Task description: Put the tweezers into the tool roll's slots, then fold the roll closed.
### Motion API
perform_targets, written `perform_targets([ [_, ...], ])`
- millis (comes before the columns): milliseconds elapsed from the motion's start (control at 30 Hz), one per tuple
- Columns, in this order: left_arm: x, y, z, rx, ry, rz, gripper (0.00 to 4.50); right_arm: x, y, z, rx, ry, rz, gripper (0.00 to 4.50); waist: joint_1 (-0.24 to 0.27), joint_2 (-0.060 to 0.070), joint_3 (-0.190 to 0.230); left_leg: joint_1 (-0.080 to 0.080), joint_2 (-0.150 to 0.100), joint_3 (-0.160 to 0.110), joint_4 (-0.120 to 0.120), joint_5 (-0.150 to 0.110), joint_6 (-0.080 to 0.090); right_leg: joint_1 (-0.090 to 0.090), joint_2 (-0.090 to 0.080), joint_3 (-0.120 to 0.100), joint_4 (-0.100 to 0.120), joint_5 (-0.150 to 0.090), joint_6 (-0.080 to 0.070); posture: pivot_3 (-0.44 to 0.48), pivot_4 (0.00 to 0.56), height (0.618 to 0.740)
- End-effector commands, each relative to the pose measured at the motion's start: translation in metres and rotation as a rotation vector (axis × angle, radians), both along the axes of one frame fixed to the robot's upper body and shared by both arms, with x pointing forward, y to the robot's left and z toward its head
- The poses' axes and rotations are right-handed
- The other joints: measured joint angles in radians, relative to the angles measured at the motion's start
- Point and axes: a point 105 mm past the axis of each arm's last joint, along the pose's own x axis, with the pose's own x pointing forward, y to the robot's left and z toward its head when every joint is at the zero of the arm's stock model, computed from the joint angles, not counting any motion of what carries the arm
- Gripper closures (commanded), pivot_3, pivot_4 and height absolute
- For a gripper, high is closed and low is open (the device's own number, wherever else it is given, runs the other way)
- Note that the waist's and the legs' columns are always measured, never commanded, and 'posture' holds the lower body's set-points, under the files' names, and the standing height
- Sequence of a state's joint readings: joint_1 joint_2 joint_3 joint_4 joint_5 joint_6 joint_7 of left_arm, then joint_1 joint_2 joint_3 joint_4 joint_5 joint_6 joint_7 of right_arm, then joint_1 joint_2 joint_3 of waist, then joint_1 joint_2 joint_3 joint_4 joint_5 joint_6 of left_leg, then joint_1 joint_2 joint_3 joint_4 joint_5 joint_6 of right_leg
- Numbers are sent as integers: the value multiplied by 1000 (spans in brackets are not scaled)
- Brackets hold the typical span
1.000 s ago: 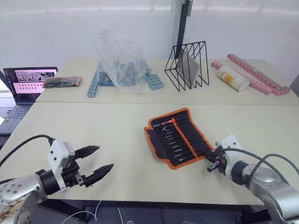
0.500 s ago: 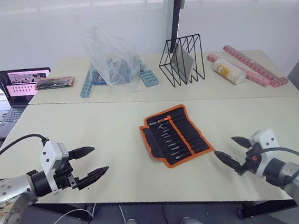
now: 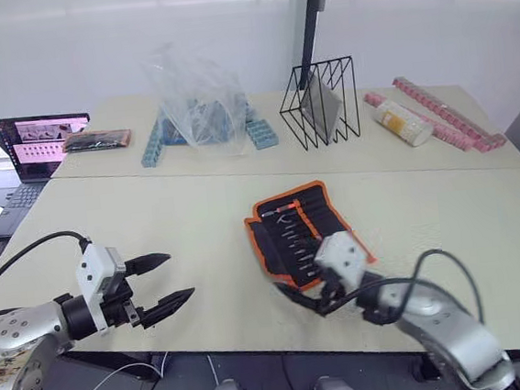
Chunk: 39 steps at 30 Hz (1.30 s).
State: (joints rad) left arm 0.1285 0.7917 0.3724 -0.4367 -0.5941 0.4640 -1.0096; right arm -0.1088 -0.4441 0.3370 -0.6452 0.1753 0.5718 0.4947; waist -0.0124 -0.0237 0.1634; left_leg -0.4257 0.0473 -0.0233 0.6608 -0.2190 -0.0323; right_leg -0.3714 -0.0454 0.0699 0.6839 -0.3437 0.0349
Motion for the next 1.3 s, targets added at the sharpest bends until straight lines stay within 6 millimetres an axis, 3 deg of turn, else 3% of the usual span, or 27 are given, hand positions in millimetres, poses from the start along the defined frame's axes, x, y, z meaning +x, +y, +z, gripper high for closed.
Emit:
perform_targets([
  [33,0,-8,9,15,-33,-38,0,9,13,-5,-62,-88,-50,31,-1,-1,0,0,0,0,0,0,0,0,0,0,0,0,0,0,150,689],
  [133,0,-9,9,24,-30,-47,0,22,16,-16,-160,-157,-113,31,-4,-1,0,1,0,0,0,1,-1,0,1,0,0,0,0,0,150,689],
  [300,1,-8,13,26,-29,-43,0,31,15,-17,-198,-234,-199,31,-4,-1,0,1,1,0,0,1,-1,-2,1,-1,4,0,0,0,150,689],
  [433,1,-7,13,27,-27,-38,0,27,16,-12,-165,-251,-217,1203,-5,-1,0,1,1,0,0,1,-1,-2,1,-1,6,0,-1,0,150,689],
  [733,8,-5,11,14,-7,-26,0,24,10,-15,-159,-229,-209,4326,-5,-1,0,2,1,0,0,1,-1,-3,1,-1,9,0,-1,0,150,689],
  [767,9,-6,11,16,-9,-31,0,24,10,-16,-156,-222,-211,4445,-5,-1,0,2,0,0,0,1,-1,-3,1,-1,10,0,-1,0,150,689],
  [1033,25,-10,2,86,-52,-167,0,16,7,-17,-139,-217,-73,4445,-3,-1,0,2,0,0,1,1,-2,-4,1,-1,11,0,-1,0,150,689],
  [1300,89,-43,-5,186,-260,-488,0,12,-20,-24,-239,-271,87,4445,10,-3,1,0,-1,0,7,1,-1,-3,2,-2,12,0,-1,0,150,689],
])
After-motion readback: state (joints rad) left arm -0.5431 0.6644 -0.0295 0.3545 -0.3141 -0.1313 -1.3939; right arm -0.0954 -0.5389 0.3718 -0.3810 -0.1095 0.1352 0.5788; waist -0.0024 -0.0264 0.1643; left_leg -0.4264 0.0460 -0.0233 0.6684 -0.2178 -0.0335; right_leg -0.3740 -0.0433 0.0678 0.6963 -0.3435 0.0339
